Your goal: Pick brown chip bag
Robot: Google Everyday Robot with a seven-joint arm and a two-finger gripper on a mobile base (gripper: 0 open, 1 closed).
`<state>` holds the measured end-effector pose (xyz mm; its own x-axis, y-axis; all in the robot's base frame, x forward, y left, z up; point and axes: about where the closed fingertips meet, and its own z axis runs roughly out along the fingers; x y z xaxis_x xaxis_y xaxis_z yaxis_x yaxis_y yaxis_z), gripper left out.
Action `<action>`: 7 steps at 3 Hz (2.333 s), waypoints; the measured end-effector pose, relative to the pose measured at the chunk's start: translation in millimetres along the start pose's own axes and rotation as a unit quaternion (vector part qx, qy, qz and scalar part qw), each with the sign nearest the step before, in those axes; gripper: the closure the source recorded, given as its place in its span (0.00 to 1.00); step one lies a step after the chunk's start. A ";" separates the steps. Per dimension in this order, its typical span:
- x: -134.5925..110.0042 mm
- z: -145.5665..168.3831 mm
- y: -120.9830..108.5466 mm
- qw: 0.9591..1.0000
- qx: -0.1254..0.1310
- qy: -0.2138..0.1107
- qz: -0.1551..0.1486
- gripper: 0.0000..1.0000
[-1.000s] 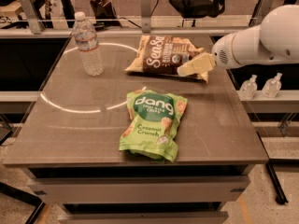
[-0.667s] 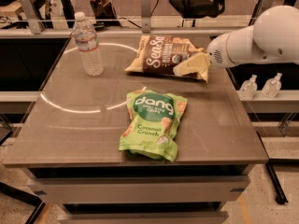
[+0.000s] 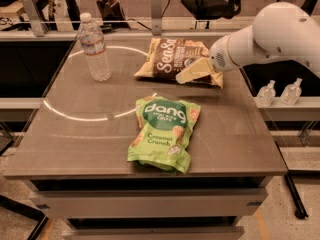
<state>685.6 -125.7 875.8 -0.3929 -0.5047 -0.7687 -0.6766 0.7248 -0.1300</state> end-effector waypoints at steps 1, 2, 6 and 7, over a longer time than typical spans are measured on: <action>0.7 9.3 2.1 1.000 -0.010 0.014 -0.019 0.18; -2.2 11.4 0.8 0.999 -0.018 0.013 -0.039 0.43; -39.7 -33.9 -21.0 0.995 -0.003 -0.092 -0.037 1.00; -82.0 -87.0 -39.1 0.986 -0.001 -0.164 -0.044 1.00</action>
Offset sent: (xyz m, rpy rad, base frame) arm 0.0112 0.0039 -0.0010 -0.0734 -0.0207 0.1090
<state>690.1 -153.4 998.4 -0.1102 -0.3874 -0.9153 -0.7008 0.6833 -0.2048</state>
